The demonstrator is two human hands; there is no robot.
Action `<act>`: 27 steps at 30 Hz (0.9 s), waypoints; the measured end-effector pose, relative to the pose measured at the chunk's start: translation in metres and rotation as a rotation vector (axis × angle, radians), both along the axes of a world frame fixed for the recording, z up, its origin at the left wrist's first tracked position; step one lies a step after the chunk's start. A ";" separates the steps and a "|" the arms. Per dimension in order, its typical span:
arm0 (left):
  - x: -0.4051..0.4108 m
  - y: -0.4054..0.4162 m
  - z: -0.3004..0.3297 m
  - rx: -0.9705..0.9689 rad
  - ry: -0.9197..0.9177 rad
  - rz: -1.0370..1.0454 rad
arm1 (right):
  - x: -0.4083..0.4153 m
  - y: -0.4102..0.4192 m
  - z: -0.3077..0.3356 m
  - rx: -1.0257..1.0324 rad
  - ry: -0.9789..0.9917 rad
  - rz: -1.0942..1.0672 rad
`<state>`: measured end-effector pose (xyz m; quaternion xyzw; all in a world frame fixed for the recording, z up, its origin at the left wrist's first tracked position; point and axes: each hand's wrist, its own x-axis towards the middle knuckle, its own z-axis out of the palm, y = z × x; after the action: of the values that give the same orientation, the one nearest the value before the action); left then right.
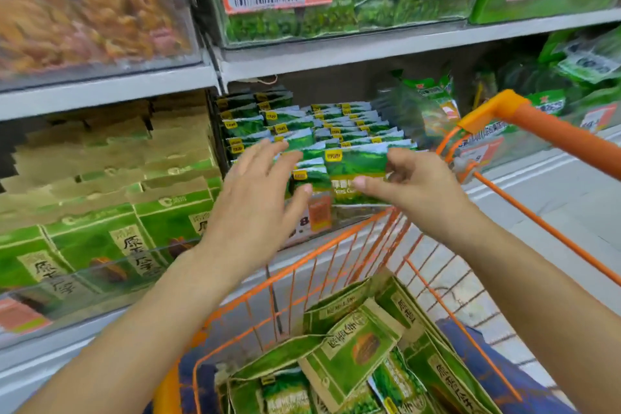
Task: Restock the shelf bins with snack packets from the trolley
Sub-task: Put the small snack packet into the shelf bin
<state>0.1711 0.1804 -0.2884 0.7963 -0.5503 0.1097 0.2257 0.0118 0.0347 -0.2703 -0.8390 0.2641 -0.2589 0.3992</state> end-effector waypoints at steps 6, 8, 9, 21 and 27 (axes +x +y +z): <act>0.013 -0.030 -0.022 0.221 -0.202 0.086 | 0.072 -0.056 0.005 -0.153 0.081 -0.168; 0.014 -0.031 -0.024 0.231 -0.220 0.086 | 0.104 -0.077 0.000 -0.109 0.139 -0.222; 0.015 -0.031 -0.025 0.227 -0.218 0.086 | 0.120 -0.089 -0.003 -0.049 0.142 -0.246; 0.014 -0.034 -0.033 0.166 -0.216 0.092 | 0.238 -0.157 -0.043 0.242 0.125 -0.260; 0.013 -0.034 -0.034 0.143 -0.237 0.098 | 0.247 -0.174 -0.062 0.041 0.138 -0.356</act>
<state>0.1841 0.1460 -0.3224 0.8177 -0.5401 0.1743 0.0963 0.2586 -0.1393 -0.3325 -0.7867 0.4401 -0.2617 0.3449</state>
